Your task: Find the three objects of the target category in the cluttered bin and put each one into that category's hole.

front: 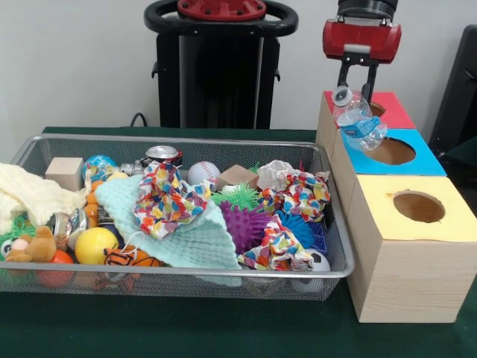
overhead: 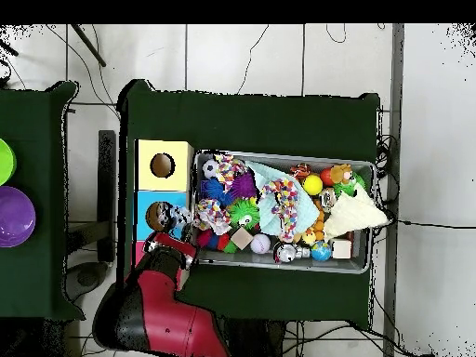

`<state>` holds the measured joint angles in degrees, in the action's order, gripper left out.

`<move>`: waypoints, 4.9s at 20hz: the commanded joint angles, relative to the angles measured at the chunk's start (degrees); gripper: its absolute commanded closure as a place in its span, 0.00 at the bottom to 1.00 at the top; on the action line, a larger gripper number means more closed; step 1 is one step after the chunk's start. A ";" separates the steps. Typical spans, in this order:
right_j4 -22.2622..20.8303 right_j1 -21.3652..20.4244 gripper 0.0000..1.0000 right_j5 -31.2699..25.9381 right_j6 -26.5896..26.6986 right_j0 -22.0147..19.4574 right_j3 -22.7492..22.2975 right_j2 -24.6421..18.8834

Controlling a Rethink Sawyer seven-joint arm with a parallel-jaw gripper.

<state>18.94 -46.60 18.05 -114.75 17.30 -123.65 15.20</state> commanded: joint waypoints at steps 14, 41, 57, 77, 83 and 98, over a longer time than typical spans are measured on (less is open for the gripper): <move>7.54 4.51 1.00 5.40 -13.95 3.23 0.38 0.25; 12.21 6.39 1.00 7.13 -14.35 5.73 0.44 -0.51; 15.41 6.57 1.00 6.71 -14.00 7.38 0.47 -0.06; 19.40 9.35 1.00 8.59 -15.63 10.55 1.19 -0.75; 20.73 10.29 1.00 9.33 -16.20 11.35 1.68 -0.98; 18.19 9.84 0.00 11.25 -13.99 10.95 3.01 -0.50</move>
<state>35.95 -38.66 24.51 -114.76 29.10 -123.48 16.80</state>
